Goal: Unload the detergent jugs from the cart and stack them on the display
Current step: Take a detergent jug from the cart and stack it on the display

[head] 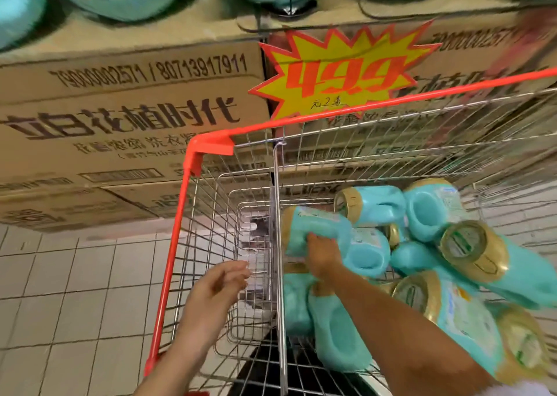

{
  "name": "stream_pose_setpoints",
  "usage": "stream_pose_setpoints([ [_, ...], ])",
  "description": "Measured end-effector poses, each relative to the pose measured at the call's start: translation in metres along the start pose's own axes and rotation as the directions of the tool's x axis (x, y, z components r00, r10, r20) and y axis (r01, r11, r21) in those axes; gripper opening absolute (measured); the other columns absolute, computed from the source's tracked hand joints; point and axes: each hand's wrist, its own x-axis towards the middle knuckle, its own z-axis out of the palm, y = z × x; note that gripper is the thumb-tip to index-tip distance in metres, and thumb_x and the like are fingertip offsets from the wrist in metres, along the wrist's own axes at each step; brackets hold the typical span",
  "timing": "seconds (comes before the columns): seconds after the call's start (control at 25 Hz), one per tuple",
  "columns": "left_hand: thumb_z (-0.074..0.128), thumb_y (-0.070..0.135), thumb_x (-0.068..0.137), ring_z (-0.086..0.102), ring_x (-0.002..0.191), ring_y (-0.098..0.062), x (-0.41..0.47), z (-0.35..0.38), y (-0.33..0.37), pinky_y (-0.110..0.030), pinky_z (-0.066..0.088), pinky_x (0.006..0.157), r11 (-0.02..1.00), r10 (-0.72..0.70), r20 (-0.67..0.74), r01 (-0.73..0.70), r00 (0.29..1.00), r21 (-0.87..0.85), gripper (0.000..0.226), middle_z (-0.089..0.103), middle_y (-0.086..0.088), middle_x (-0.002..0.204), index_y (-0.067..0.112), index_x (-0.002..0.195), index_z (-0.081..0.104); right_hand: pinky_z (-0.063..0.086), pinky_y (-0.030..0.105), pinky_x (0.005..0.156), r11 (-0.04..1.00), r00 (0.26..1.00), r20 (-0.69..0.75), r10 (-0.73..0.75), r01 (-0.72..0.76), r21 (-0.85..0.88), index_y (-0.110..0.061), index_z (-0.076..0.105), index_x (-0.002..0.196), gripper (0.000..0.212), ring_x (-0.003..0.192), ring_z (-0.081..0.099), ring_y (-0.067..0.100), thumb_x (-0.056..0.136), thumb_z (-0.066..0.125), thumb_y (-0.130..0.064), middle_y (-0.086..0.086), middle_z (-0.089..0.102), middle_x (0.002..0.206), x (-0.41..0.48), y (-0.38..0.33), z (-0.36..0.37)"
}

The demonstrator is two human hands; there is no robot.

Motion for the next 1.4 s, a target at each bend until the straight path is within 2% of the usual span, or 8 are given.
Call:
stream_pose_setpoints([
  [0.2, 0.058, 0.004, 0.092, 0.068, 0.088, -0.005, 0.007, 0.005, 0.013, -0.024, 0.046, 0.072, 0.998, 0.037, 0.019, -0.037, 0.999, -0.045, 0.024, 0.075, 0.012, 0.093, 0.024, 0.099, 0.070, 0.042, 0.041, 0.092, 0.923, 0.988, -0.079, 0.136, -0.097, 0.372, -0.010, 0.042, 0.130, 0.047, 0.116, 0.056, 0.035, 0.091, 0.059, -0.032, 0.014, 0.060, 0.124, -0.022, 0.024, -0.043],
  [0.44, 0.069, 0.015, 0.086, 0.068, 0.092, -0.009, 0.014, 0.025, 0.039, -0.025, 0.047, 0.072, 0.989, 0.094, 0.080, -0.084, 0.992, -0.118, 0.018, 0.076, 0.006, 0.096, 0.024, 0.101, 0.071, 0.041, 0.035, 0.073, 0.847, 0.927, -0.357, 0.113, 0.098, 0.522, -0.018, 0.060, 0.106, 0.047, 0.090, 0.061, 0.020, 0.075, 0.075, -0.049, -0.004, 0.068, 0.093, -0.114, 0.048, -0.111],
  [0.52, 0.076, 0.025, 0.081, 0.067, 0.095, -0.013, 0.012, 0.041, 0.047, -0.026, 0.048, 0.072, 0.985, 0.099, 0.128, -0.078, 0.987, -0.157, 0.028, 0.074, 0.000, 0.103, 0.022, 0.107, 0.068, 0.038, 0.033, 0.067, 0.711, 0.897, -0.404, 0.177, 0.167, 0.683, -0.021, 0.060, 0.091, 0.036, 0.076, 0.054, 0.012, 0.072, 0.081, -0.043, -0.012, 0.060, 0.077, -0.147, 0.060, -0.143],
  [0.64, 0.078, 0.040, 0.074, 0.066, 0.093, -0.005, 0.003, 0.066, 0.060, -0.025, 0.047, 0.074, 0.973, 0.131, 0.203, -0.087, 0.970, -0.215, 0.049, 0.069, 0.001, 0.114, 0.025, 0.118, 0.063, 0.045, 0.033, 0.066, 0.372, 0.879, -0.414, 0.235, 0.312, 0.874, -0.009, 0.061, 0.088, 0.036, 0.071, 0.056, 0.014, 0.069, 0.076, -0.034, -0.001, 0.062, 0.074, -0.199, 0.066, -0.167],
  [0.76, 0.084, 0.060, 0.051, 0.071, 0.091, -0.008, -0.006, 0.085, 0.074, -0.028, 0.053, 0.074, 0.920, 0.185, 0.352, -0.036, 0.918, -0.391, 0.085, 0.073, -0.001, 0.112, 0.020, 0.121, 0.059, 0.042, 0.020, 0.050, 0.055, 0.872, -0.426, 0.242, 0.426, 0.903, -0.009, 0.059, 0.088, 0.022, 0.053, 0.048, 0.007, 0.074, 0.068, -0.022, -0.004, 0.056, 0.062, -0.230, 0.062, -0.170],
  [0.88, 0.085, 0.062, 0.048, 0.071, 0.099, -0.024, -0.012, 0.095, 0.087, -0.032, 0.059, 0.069, 0.837, 0.214, 0.459, 0.080, 0.862, -0.541, 0.100, 0.071, -0.012, 0.115, 0.010, 0.129, 0.055, 0.031, 0.014, 0.041, -0.116, 0.872, -0.407, 0.272, 0.450, 0.886, -0.013, 0.057, 0.081, 0.016, 0.045, 0.033, 0.003, 0.079, 0.072, -0.019, -0.008, 0.043, 0.055, -0.242, 0.055, -0.168],
  [1.16, 0.071, 0.052, 0.072, 0.071, 0.101, -0.030, -0.032, 0.084, 0.089, -0.034, 0.059, 0.069, 0.827, 0.272, 0.368, -0.021, 0.889, -0.562, 0.068, 0.071, -0.014, 0.114, 0.016, 0.129, 0.057, 0.032, 0.017, 0.046, -0.098, 0.859, -0.353, 0.372, 0.414, 0.905, -0.019, 0.052, 0.066, 0.026, 0.048, 0.036, 0.009, 0.079, 0.063, -0.038, -0.003, 0.042, 0.054, -0.246, 0.036, -0.164],
  [1.4, 0.070, 0.063, 0.073, 0.071, 0.098, -0.032, -0.065, 0.040, 0.069, -0.045, 0.060, 0.073, 0.830, 0.301, 0.140, -0.187, 0.943, -0.526, 0.061, 0.073, -0.012, 0.111, 0.024, 0.119, 0.063, 0.036, 0.016, 0.047, -0.077, 0.929, -0.328, 0.170, 0.345, 0.936, -0.024, 0.055, 0.057, 0.035, 0.047, 0.042, 0.007, 0.083, 0.067, -0.043, -0.005, 0.048, 0.053, -0.232, 0.002, -0.155],
])
